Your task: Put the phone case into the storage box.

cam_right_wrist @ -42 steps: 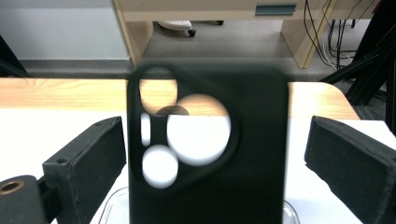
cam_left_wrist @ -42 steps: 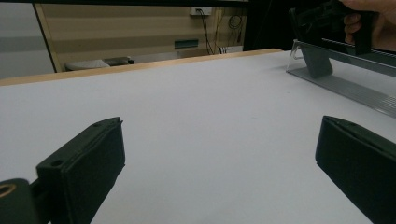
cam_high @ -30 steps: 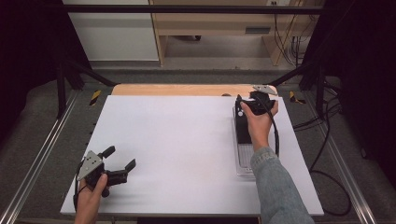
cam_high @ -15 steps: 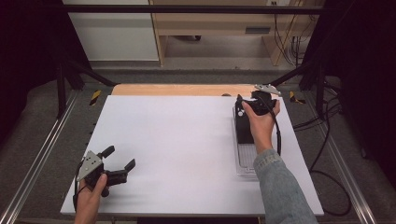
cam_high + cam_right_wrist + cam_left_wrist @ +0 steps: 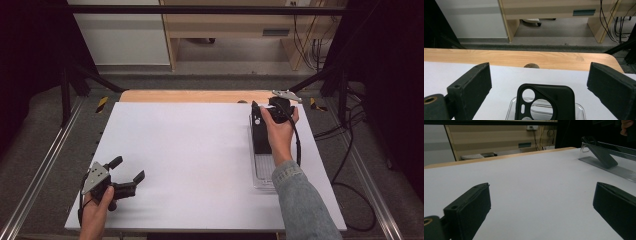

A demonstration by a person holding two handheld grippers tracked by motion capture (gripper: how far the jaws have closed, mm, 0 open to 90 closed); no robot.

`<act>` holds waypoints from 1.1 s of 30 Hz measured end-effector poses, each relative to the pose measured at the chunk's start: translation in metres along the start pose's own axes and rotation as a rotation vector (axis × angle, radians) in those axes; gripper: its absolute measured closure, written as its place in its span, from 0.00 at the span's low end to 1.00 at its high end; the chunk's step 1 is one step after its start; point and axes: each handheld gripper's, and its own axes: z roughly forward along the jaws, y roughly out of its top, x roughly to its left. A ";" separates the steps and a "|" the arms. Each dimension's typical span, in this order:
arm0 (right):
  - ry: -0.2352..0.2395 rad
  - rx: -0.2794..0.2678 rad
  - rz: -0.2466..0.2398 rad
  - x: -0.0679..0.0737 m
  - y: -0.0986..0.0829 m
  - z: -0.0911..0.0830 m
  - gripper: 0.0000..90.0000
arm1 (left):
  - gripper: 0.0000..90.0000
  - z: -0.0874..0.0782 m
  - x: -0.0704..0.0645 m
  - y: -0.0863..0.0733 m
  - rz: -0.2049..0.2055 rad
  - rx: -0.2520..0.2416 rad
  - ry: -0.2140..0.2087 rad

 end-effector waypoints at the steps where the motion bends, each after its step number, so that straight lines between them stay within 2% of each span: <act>1: 0.005 -0.005 0.007 0.000 0.001 -0.001 0.07 | 0.02 0.000 0.000 0.000 0.000 0.000 0.000; 9: 0.043 -0.016 0.004 -0.001 0.002 -0.011 0.07 | 0.02 -0.001 0.000 0.000 0.003 -0.001 0.001; 28: 0.097 -0.040 -0.005 -0.001 0.006 -0.028 0.07 | 0.02 -0.001 -0.001 0.000 0.012 -0.003 -0.010; 33: 0.134 -0.045 -0.006 0.000 0.008 -0.033 0.05 | 0.02 -0.001 -0.001 0.000 0.012 -0.005 -0.011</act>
